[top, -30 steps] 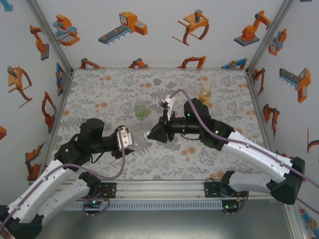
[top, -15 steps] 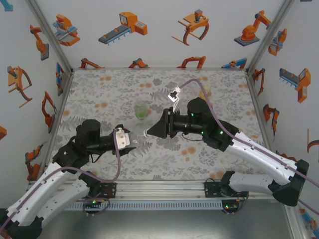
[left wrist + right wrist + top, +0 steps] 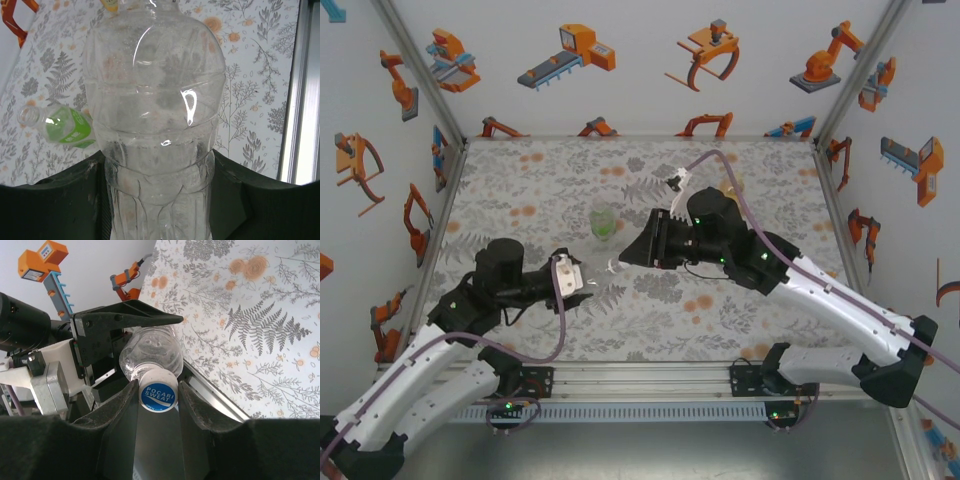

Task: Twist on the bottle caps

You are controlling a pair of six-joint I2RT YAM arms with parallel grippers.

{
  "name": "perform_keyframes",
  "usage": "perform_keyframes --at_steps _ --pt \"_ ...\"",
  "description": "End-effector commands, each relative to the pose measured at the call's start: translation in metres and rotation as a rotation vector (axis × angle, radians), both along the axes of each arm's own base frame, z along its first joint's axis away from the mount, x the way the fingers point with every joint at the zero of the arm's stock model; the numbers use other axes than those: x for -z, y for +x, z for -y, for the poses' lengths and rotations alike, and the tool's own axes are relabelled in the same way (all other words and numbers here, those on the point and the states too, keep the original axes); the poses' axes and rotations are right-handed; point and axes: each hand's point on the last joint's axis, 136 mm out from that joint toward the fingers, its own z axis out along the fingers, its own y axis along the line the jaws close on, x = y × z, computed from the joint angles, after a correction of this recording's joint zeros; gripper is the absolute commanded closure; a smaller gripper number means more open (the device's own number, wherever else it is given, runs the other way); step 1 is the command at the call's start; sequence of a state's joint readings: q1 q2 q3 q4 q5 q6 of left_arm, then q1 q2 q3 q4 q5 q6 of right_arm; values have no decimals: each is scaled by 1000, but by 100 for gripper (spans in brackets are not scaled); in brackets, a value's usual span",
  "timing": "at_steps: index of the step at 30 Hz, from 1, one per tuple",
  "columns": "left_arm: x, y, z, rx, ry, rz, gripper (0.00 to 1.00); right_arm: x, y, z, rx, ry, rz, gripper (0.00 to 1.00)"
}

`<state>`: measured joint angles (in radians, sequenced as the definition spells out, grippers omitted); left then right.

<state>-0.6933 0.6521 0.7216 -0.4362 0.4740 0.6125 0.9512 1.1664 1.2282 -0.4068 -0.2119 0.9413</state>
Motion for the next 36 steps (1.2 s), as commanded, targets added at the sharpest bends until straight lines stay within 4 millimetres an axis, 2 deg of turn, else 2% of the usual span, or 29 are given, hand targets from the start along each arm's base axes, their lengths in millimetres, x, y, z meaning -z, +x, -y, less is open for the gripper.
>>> perform_keyframes --at_steps 1,5,10,14,20,22,26,33,36 --pt "-26 -4 10 54 -69 39 100 2 2 0 30 -1 -29 99" --pt "-25 -2 9 43 -64 37 100 -8 1 -8 6 47 -26 99" --pt "-26 -1 8 30 -64 40 100 -7 -5 -22 -57 88 -62 98" --pt "-28 1 6 12 -68 52 100 1 -9 -21 -67 59 -85 98" --pt "-33 8 -1 -48 -84 95 100 8 -7 0 -8 -29 -61 98" --pt "-35 8 -2 -54 -92 107 100 9 -8 1 -11 -32 -65 98" --pt "-34 4 1 -26 -96 96 100 3 -8 -8 -29 22 -66 98" --pt "-33 -11 7 69 -109 82 100 -5 3 -9 21 63 -35 95" --pt "-33 -16 8 99 -110 82 100 -5 -1 -15 -11 65 -51 94"
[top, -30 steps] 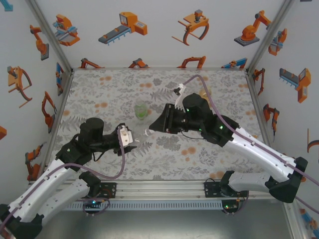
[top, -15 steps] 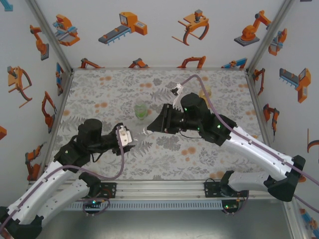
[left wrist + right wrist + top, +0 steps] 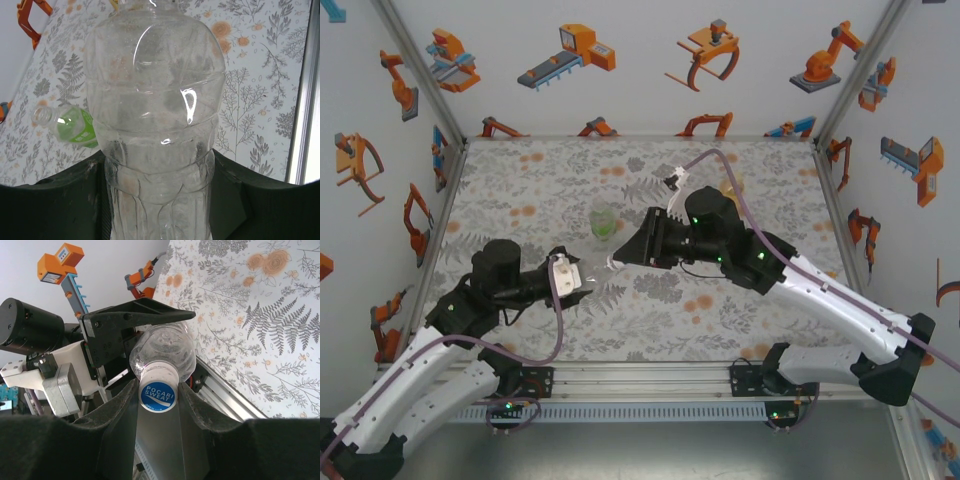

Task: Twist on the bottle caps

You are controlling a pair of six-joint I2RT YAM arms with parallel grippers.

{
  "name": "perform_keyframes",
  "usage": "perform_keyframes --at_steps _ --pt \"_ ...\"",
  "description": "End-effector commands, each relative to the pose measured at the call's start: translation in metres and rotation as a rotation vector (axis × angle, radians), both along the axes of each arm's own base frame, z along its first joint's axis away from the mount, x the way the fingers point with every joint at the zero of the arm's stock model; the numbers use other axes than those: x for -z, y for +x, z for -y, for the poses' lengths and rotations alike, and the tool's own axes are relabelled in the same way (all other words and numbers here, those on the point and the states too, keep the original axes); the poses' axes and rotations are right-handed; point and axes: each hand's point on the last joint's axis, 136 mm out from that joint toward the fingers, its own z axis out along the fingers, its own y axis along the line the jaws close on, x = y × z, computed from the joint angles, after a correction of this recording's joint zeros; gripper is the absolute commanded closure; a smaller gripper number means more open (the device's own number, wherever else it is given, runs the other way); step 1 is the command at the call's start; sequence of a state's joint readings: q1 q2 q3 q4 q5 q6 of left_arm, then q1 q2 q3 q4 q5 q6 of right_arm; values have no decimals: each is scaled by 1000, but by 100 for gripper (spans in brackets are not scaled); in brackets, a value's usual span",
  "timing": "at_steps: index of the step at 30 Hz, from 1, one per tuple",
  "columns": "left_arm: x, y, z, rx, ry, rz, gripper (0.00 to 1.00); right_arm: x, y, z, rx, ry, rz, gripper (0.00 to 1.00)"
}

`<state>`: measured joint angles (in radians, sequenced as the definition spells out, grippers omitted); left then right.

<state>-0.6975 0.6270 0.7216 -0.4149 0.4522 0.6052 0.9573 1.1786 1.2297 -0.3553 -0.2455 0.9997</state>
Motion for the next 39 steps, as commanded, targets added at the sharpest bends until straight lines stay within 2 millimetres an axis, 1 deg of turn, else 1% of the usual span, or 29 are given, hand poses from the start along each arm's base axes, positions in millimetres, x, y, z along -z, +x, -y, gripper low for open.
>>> perform_keyframes --at_steps 1,4,6,7,9,11,13,16,23,27,31,33,35,39 --pt "-23 -17 11 118 -79 47 100 3 0 -5 -10 -6 -19 94" --pt "-23 -13 10 96 -75 44 100 8 -4 -4 -32 -56 -37 94" --pt "-22 -7 8 62 -66 37 100 11 -4 -2 -25 -68 -48 94" --pt "-22 -5 7 48 -61 37 100 12 -4 -2 -22 -67 -50 91" --pt "-22 -4 7 43 -59 40 100 11 -3 -1 -16 -65 -49 80" --pt "-24 -5 6 43 -66 49 100 8 -1 3 3 -68 -31 67" --pt "-24 -6 5 41 -71 54 100 2 0 8 17 -61 1 59" --pt "-24 -6 5 43 -73 54 100 -9 -1 10 17 -35 37 53" --pt "-23 -10 8 74 -74 45 100 -19 -6 8 -29 -12 86 38" --pt "-23 -12 9 87 -78 43 100 -34 -9 9 -57 11 150 34" --pt "-23 -14 10 100 -80 42 100 -44 -11 14 -75 -2 226 33" --pt "-23 -15 10 105 -81 41 100 -50 -15 18 -98 -20 292 33" --pt "-22 -15 11 111 -81 39 100 -58 -19 24 -132 -45 395 33" --pt "-22 -17 12 123 -82 36 100 -72 -36 33 -269 -91 711 35"
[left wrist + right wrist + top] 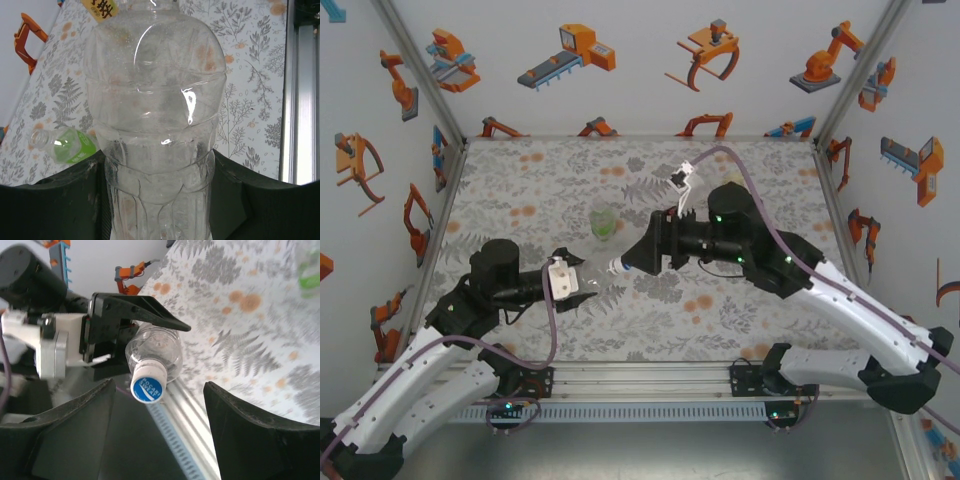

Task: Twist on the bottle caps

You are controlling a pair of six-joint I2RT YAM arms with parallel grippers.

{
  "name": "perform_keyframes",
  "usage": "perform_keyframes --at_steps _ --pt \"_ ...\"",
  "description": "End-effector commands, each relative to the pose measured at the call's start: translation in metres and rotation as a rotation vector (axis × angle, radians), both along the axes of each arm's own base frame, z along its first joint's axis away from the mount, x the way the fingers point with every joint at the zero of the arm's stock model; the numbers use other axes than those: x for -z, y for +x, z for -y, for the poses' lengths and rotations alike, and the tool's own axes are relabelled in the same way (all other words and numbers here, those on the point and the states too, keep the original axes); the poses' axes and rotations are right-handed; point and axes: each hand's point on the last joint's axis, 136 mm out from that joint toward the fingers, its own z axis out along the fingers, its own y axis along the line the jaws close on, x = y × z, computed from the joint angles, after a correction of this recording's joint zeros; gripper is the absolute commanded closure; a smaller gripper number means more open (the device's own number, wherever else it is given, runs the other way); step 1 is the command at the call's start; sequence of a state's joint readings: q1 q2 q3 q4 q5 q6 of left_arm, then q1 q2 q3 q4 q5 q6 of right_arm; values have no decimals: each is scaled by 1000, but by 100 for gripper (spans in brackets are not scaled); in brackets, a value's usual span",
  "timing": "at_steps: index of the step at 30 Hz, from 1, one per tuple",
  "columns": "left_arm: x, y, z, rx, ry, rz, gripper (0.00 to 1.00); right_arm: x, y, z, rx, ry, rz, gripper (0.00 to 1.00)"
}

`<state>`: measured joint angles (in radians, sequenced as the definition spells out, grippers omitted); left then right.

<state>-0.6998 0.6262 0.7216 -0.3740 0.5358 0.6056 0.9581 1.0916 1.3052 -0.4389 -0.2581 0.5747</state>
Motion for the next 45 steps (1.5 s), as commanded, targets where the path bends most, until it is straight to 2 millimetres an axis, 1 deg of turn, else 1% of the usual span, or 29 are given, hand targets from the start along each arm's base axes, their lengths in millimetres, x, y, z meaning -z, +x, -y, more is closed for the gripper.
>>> perform_keyframes --at_steps 1,2,5,7,9,12,14,16,19,28,30,37,45 --pt "-11 -6 4 47 -33 22 100 -26 -21 11 -159 -48 373 35" --pt "-11 -7 4 50 -34 21 100 -26 -24 11 -196 -69 438 35" --pt "-10 -9 5 67 -34 13 100 -20 -57 7 -469 -115 714 39" --pt "-10 -12 7 85 -35 8 100 -16 -69 6 -588 -131 867 39" --pt "-10 -14 8 98 -34 0 100 -13 -75 6 -678 -160 991 39" --pt "-8 -14 9 104 -27 -12 100 -12 -79 3 -775 -179 1088 39" --pt "-7 -14 9 107 -25 -16 100 -12 -82 -1 -816 -162 1125 39" --pt "-6 -14 10 110 -23 -21 100 -13 -81 -6 -825 -147 1136 39" --pt "-7 -14 10 111 -24 -22 100 -9 -81 -10 -852 -143 1120 40" --pt "-8 -16 10 117 -26 -25 100 4 -77 -20 -871 -137 1099 50" --pt "-7 -15 10 114 -26 -25 100 5 -78 -22 -878 -136 1092 54" --pt "-8 -15 9 112 -27 -22 100 14 -77 -24 -887 -150 1070 56" --pt "-8 -15 9 111 -26 -22 100 18 -75 -26 -879 -152 1068 60"
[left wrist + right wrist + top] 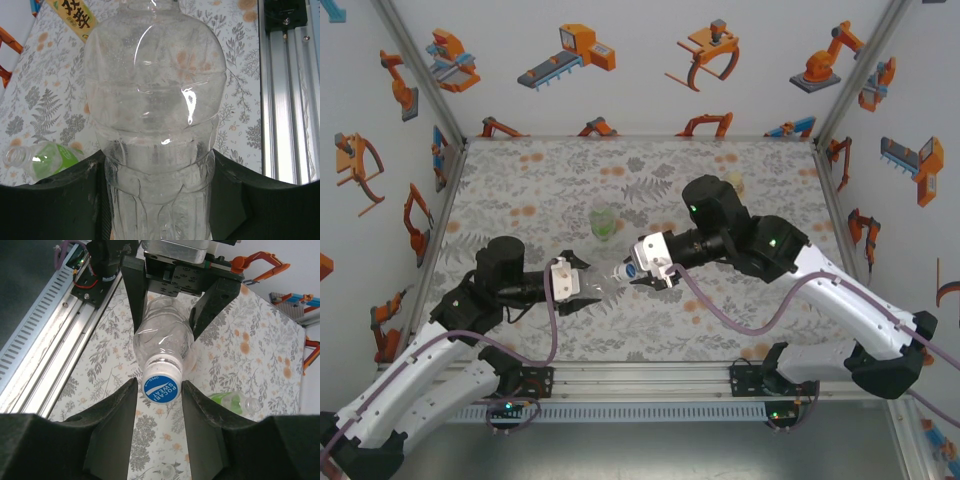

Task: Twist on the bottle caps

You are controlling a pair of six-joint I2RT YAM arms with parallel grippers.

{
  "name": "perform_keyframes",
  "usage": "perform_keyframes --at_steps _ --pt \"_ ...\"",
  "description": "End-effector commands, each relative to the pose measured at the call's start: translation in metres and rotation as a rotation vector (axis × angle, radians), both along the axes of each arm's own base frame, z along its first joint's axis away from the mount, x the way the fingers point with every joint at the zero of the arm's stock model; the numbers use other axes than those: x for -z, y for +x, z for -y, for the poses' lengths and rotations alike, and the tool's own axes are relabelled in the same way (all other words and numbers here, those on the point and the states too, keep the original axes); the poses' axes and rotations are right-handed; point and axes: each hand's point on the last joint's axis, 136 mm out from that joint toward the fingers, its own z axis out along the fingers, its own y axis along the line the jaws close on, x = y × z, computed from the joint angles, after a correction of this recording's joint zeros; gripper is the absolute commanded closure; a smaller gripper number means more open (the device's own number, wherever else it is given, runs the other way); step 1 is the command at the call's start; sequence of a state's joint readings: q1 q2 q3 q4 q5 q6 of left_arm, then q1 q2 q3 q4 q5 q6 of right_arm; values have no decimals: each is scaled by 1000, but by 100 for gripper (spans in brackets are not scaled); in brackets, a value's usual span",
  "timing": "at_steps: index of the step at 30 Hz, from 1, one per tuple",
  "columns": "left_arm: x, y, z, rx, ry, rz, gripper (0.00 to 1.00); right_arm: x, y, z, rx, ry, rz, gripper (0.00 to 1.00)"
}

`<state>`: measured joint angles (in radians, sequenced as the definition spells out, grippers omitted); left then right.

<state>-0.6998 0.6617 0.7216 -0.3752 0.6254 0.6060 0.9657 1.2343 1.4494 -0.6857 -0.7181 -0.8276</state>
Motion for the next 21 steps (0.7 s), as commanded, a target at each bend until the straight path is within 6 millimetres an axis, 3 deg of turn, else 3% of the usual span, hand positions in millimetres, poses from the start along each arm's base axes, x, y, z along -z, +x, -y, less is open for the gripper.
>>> perform_keyframes --at_steps 1,7,10,16,21 --pt "-13 -5 1 27 -26 27 100 0 -3 -3 -24 19 9 61" --pt "-14 -5 0 22 -26 30 100 1 0 -6 1 18 -17 69" --pt "-14 -4 -1 13 -25 37 100 0 5 -9 69 20 -119 72" --pt "-17 -1 -5 -20 -32 64 100 -6 24 -17 311 67 -507 80" --pt "-20 3 -7 -53 -43 84 100 -20 50 -15 539 222 -882 82"
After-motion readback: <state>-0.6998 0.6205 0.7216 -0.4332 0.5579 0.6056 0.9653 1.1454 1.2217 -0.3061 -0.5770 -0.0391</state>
